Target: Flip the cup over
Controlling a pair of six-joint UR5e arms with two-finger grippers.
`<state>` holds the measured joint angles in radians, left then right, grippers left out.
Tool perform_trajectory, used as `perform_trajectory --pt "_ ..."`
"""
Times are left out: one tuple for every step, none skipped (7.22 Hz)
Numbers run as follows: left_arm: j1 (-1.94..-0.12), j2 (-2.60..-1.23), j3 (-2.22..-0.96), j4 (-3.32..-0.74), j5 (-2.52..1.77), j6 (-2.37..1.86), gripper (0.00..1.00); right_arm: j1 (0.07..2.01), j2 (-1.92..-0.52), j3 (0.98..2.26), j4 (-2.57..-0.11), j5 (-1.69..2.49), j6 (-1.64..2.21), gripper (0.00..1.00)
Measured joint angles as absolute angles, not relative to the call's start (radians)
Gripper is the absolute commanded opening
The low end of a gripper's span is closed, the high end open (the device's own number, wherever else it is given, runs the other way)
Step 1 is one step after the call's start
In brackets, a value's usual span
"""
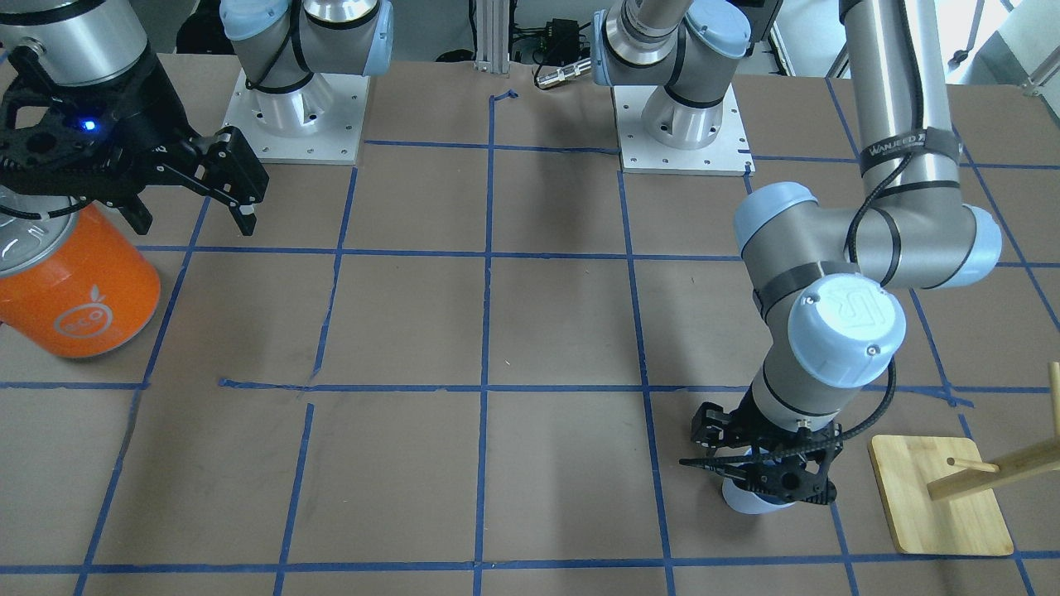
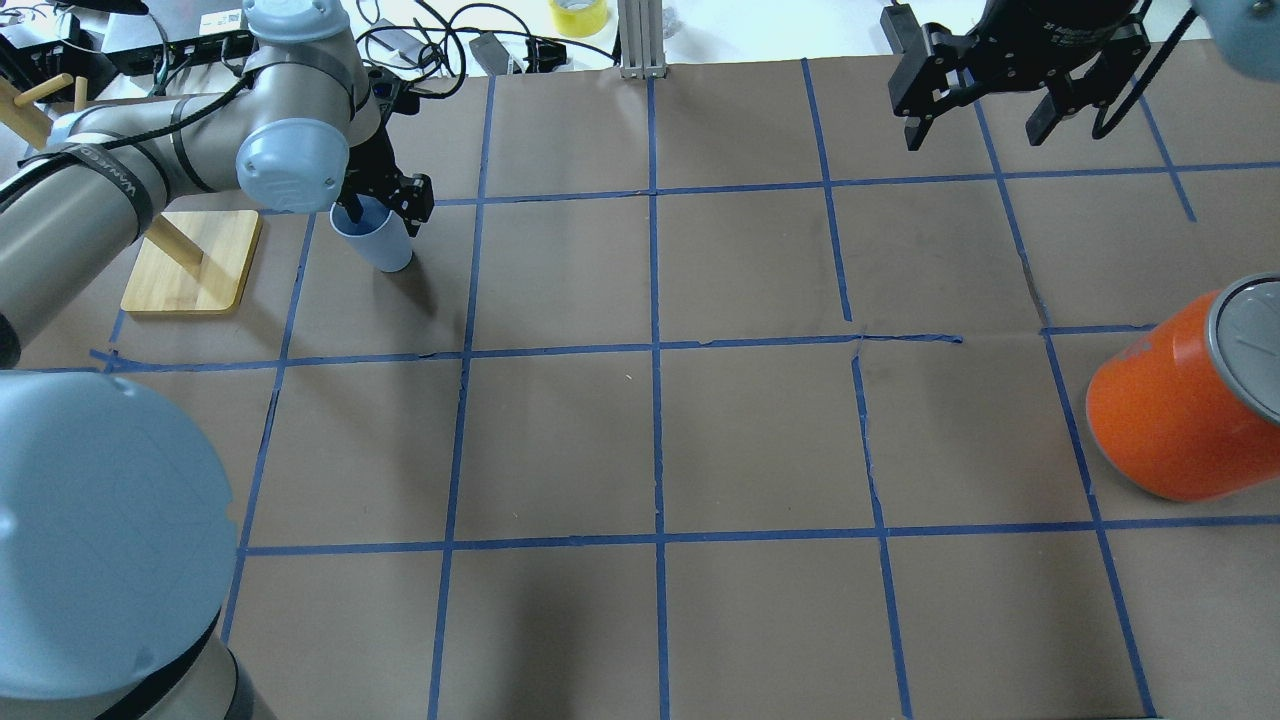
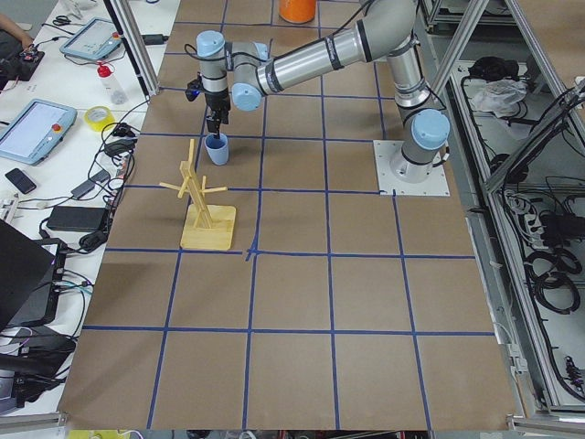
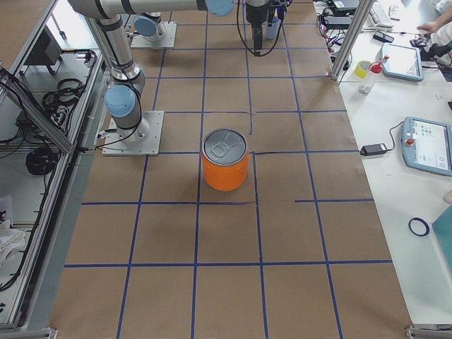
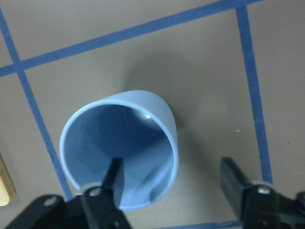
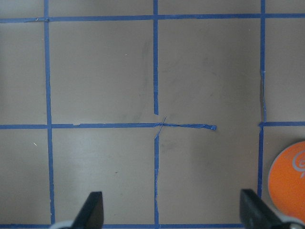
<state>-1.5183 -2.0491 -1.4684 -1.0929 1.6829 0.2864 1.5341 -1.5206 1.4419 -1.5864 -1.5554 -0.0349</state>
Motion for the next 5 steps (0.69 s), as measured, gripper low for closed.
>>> perform_trajectory --pt "-1.525 -2.001 -1.468 -1.095 1.644 0.279 1.00 1.534 -1.520 1.443 -1.587 -1.555 -0.034 1.00" --pt "-1.532 -1.943 -1.480 -1.106 1.613 0.274 1.00 1.534 -1.520 1.443 -1.586 -1.555 -0.031 1.00" --pt "-1.540 -1.879 -1.511 -1.120 1.600 0.267 0.99 1.534 -1.520 1.443 -1.586 -1.555 -0.028 1.00" --pt "-1.552 -1.812 -1.558 -1.127 1.594 0.255 0.99 1.534 -1.521 1.443 -1.586 -1.555 -0.026 1.00" --pt "-1.566 -1.743 -1.607 -1.131 1.592 0.239 0.98 1.535 -1.522 1.443 -1.587 -1.554 -0.024 1.00"
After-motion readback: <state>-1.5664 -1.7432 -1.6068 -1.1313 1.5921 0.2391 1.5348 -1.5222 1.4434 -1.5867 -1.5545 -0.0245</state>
